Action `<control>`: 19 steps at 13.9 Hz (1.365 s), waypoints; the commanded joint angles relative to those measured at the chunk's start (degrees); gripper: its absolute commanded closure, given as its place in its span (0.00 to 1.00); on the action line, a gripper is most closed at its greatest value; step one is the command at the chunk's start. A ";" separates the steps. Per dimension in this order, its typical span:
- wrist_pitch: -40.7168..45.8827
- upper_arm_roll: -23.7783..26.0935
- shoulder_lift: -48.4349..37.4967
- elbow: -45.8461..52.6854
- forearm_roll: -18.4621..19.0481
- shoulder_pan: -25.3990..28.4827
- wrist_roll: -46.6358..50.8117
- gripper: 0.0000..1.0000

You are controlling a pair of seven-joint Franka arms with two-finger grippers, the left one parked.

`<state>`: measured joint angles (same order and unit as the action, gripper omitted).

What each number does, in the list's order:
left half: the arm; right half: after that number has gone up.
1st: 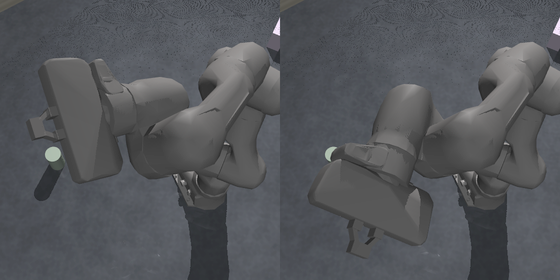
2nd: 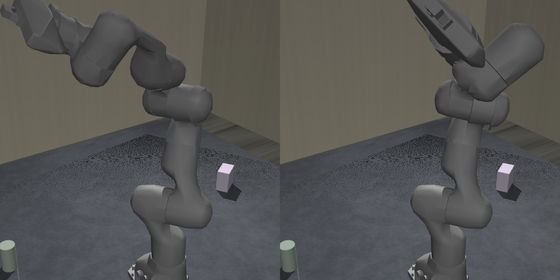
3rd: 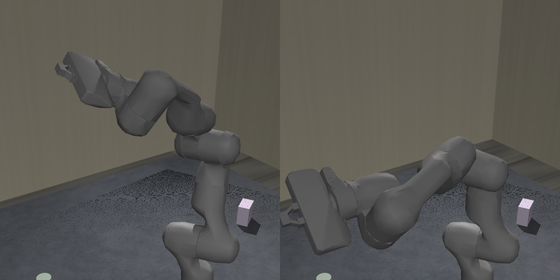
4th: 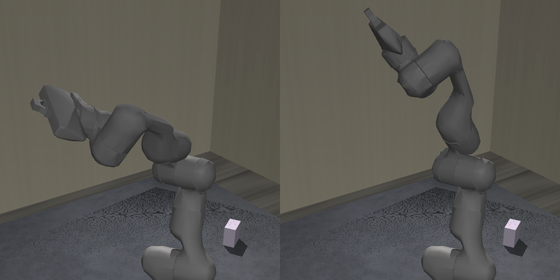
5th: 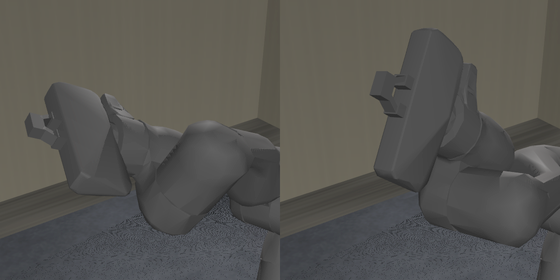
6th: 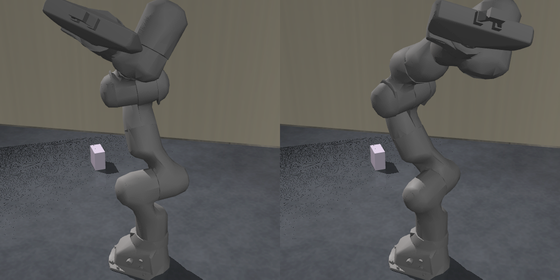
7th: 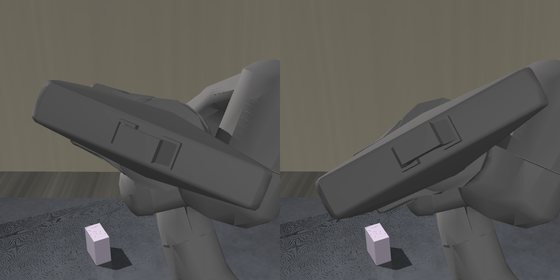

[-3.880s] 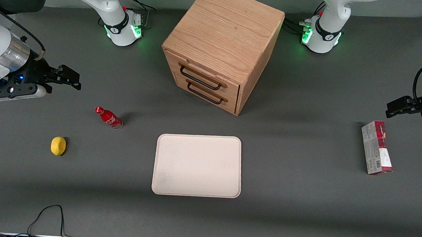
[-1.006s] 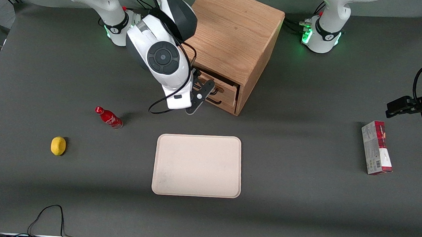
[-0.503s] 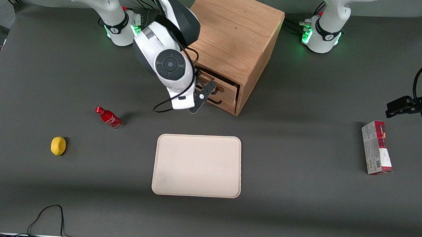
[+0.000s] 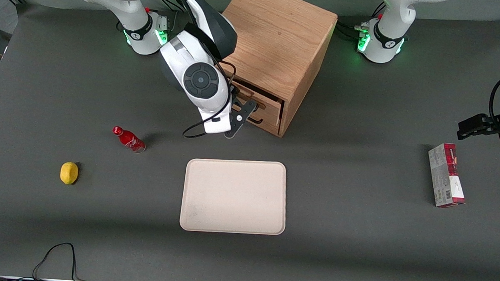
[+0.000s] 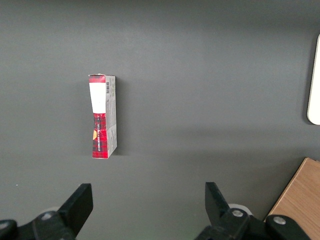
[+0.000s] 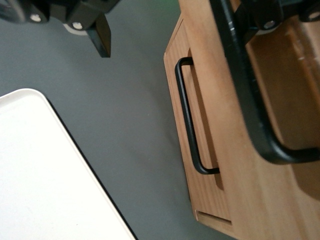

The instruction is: Open upper drawer

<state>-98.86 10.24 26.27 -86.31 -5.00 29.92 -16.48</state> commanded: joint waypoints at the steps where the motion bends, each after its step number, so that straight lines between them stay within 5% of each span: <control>1: -0.72 -0.66 0.10 0.26 -1.59 -1.87 -3.81 0.00; 19: -0.99 -0.66 8.45 12.13 -1.68 -6.54 -5.49 0.00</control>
<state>-100.13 9.50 32.75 -77.13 -5.05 24.20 -20.20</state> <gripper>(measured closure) 0.000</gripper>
